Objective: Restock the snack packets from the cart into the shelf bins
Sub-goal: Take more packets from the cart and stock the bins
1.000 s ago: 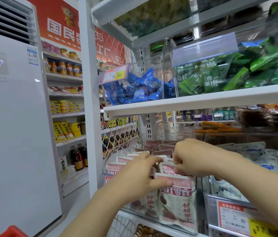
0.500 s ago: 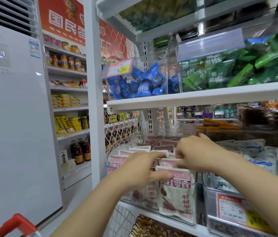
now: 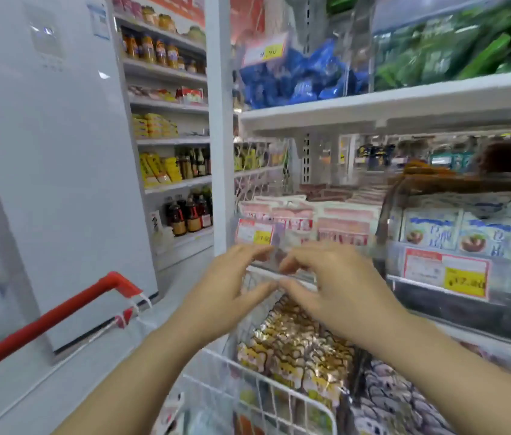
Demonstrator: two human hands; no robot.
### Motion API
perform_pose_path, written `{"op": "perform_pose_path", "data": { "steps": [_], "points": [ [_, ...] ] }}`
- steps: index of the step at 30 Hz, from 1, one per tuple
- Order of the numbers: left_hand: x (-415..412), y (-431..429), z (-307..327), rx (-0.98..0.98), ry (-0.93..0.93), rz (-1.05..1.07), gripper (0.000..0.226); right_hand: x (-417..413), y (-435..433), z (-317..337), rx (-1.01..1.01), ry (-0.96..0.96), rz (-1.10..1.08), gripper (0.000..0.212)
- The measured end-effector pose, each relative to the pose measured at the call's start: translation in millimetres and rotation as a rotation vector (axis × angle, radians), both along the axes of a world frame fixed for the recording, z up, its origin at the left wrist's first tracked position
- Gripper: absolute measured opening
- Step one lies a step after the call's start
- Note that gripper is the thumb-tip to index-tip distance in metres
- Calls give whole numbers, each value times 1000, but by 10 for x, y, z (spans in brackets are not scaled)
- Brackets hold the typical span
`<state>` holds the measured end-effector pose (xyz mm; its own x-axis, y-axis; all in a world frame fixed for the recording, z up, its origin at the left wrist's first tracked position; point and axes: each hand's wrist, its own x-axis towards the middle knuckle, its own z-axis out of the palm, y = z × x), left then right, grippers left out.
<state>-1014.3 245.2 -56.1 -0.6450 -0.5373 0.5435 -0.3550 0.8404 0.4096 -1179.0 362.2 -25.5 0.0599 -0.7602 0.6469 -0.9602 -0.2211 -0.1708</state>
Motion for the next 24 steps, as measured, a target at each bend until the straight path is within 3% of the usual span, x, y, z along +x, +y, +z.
{"op": "perform_pose_path", "data": {
  "steps": [7, 10, 15, 18, 24],
  "points": [
    [939, 526, -981, 309, -242, 154, 30, 563, 48, -1316, 469, -42, 141, 13],
    [1173, 629, -1347, 393, -434, 203, 40, 628, -18, -1738, 738, -77, 182, 13],
    [1353, 650, -1775, 539, -827, 311, 60, 685, -176, -2282, 1174, 117, 194, 46],
    [1367, 606, -1864, 559, -911, 368, 54, 784, -340, -2393, 1134, 151, 196, 55],
    [1351, 546, -1806, 372, -622, 602, 31, 1041, -945, -2670, 886, 328, 265, 67]
  ]
}}
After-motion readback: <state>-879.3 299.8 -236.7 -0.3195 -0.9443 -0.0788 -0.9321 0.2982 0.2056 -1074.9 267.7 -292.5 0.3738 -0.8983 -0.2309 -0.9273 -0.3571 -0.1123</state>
